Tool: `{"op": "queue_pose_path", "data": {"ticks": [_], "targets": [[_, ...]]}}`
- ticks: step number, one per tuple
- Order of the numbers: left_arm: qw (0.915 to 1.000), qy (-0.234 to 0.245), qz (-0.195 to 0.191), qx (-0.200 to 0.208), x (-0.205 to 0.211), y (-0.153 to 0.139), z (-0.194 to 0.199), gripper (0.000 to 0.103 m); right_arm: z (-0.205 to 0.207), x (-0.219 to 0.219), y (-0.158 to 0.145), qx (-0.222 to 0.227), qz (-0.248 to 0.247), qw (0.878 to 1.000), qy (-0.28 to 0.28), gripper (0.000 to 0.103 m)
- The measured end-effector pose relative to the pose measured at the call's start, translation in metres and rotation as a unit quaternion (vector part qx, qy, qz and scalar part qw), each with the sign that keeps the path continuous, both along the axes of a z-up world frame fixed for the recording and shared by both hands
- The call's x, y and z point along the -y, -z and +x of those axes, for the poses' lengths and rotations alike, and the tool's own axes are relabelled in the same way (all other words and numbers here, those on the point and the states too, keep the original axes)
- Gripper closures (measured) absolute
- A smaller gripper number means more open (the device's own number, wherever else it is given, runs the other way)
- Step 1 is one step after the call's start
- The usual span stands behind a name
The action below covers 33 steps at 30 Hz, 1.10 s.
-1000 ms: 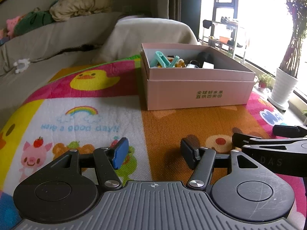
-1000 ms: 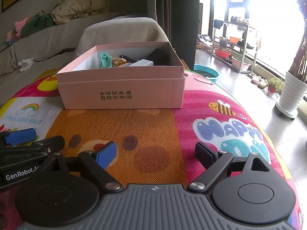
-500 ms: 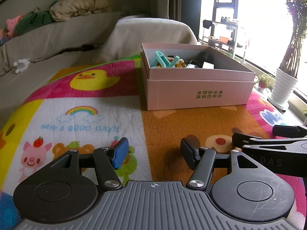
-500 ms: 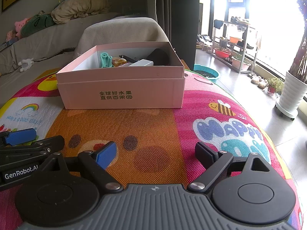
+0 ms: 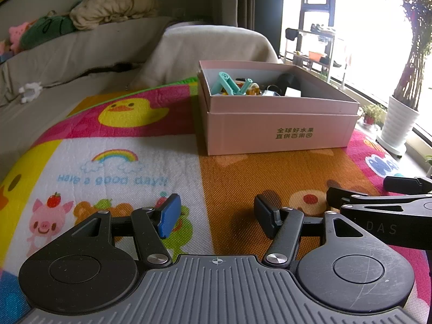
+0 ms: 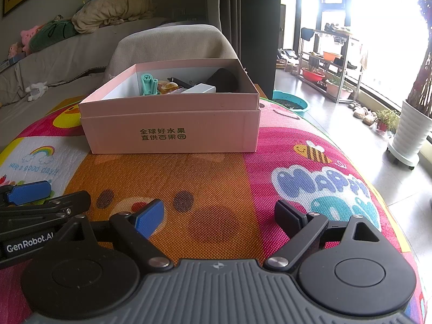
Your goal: Organize rigid objects
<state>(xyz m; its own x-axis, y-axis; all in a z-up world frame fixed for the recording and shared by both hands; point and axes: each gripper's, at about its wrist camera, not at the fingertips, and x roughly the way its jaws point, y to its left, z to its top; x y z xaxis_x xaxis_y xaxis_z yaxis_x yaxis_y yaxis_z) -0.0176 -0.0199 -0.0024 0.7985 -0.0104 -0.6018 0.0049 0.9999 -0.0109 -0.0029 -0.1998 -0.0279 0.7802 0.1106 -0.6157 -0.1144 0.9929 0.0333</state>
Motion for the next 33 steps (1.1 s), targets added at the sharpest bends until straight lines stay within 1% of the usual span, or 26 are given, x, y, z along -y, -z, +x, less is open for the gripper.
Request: {"op": "queue_pose_path", "data": {"ticks": [33], "targets": [[1.0000, 0.000, 0.001, 0.000, 0.0003, -0.0005, -0.0001, 0.038, 0.0000, 0.0000, 0.0002, 0.000, 0.000, 1.000, 0.000, 0.013]]}}
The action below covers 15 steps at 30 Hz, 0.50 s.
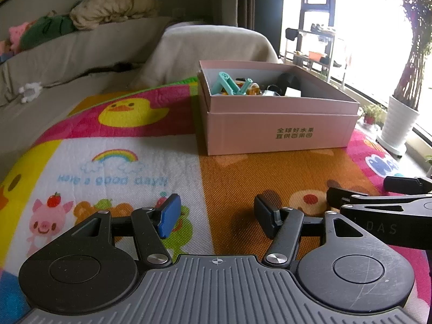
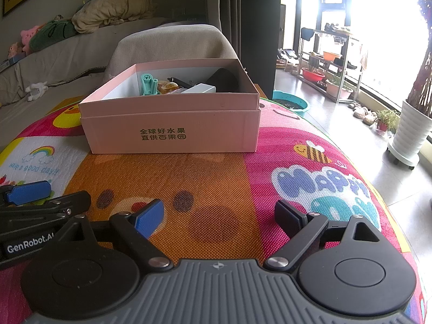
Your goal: Organize rigid objects
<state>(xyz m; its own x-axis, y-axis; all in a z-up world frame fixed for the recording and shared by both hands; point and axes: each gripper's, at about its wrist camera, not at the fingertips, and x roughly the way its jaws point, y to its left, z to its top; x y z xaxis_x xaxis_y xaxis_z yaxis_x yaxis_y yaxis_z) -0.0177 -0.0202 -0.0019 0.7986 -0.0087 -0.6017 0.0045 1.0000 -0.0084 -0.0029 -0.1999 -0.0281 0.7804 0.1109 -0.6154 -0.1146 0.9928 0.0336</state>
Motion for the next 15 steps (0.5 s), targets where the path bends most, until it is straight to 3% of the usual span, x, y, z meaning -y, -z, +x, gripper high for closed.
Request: {"op": "queue_pose_path", "data": {"ticks": [15], "targets": [[1.0000, 0.000, -0.006, 0.000, -0.0014, 0.0001, -0.0010, 0.038, 0.0004, -0.0010, 0.0008, 0.000, -0.001, 1.000, 0.000, 0.013]]}}
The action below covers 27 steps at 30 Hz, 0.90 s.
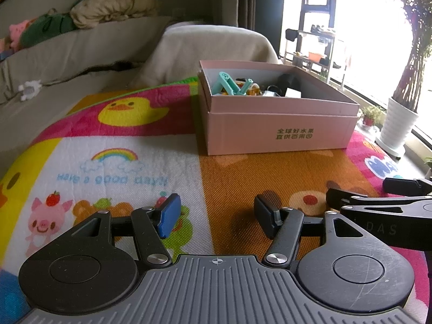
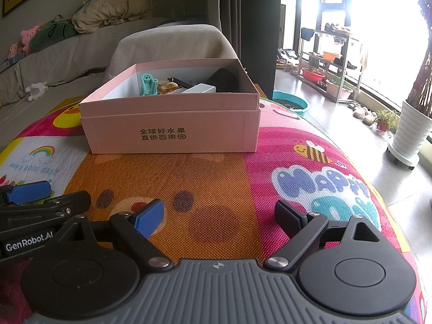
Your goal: Organize rigid objects
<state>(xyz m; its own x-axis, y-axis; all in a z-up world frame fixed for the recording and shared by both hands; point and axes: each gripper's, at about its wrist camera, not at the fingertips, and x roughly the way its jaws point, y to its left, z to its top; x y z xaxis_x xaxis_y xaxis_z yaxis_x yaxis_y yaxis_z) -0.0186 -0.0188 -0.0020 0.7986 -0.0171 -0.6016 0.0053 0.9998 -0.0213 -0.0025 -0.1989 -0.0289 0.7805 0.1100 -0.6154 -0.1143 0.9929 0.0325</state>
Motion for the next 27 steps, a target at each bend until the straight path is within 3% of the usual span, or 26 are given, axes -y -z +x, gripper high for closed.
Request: {"op": "queue_pose_path", "data": {"ticks": [27], "targets": [[1.0000, 0.000, -0.001, 0.000, -0.0003, 0.0003, 0.0000, 0.038, -0.0001, 0.0000, -0.0001, 0.000, 0.000, 1.000, 0.000, 0.013]]}}
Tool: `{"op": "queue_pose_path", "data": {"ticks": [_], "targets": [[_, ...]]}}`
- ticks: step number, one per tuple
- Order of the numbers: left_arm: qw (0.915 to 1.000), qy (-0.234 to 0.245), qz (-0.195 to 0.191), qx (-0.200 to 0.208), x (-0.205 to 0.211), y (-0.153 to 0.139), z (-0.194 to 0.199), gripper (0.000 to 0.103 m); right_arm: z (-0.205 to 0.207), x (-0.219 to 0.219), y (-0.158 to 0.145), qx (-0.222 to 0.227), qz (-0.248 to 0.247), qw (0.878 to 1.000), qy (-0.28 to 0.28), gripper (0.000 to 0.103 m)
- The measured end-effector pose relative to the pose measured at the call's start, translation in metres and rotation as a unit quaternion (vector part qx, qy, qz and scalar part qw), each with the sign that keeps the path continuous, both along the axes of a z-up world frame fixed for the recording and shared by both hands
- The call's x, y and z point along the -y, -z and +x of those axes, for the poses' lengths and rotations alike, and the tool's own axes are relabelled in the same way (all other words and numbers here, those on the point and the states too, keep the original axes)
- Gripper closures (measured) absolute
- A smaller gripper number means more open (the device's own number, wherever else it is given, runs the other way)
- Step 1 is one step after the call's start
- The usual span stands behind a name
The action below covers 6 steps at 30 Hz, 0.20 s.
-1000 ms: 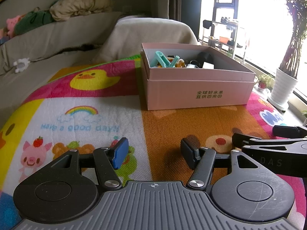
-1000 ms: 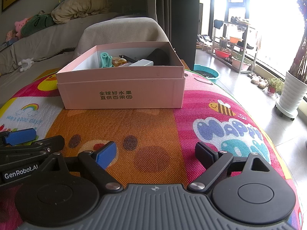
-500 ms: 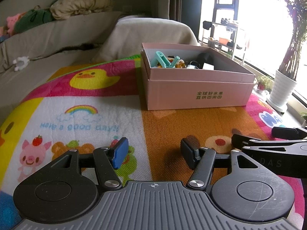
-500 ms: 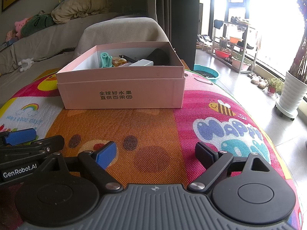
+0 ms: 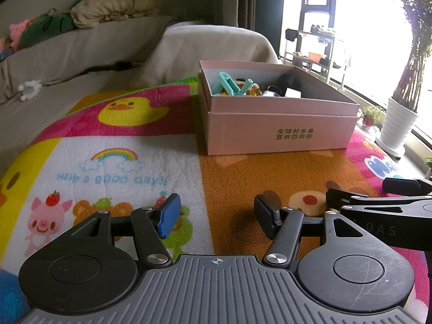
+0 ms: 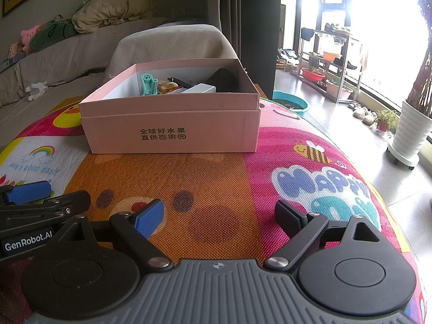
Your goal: Organize rigid objects
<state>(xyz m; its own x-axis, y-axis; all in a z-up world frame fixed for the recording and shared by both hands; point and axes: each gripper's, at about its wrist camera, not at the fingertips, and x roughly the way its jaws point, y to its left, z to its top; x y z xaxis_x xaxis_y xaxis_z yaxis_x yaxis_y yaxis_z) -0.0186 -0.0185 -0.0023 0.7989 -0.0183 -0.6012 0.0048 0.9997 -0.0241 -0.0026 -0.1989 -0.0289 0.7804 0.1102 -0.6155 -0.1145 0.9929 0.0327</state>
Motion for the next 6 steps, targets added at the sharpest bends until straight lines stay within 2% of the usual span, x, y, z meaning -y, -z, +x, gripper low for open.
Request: {"op": "queue_pose_path", "data": {"ticks": [6], "targets": [[1.0000, 0.000, 0.004, -0.001, 0.0005, 0.0002, 0.0004, 0.038, 0.0000, 0.0000, 0.0000, 0.000, 0.000, 1.000, 0.000, 0.013]]}}
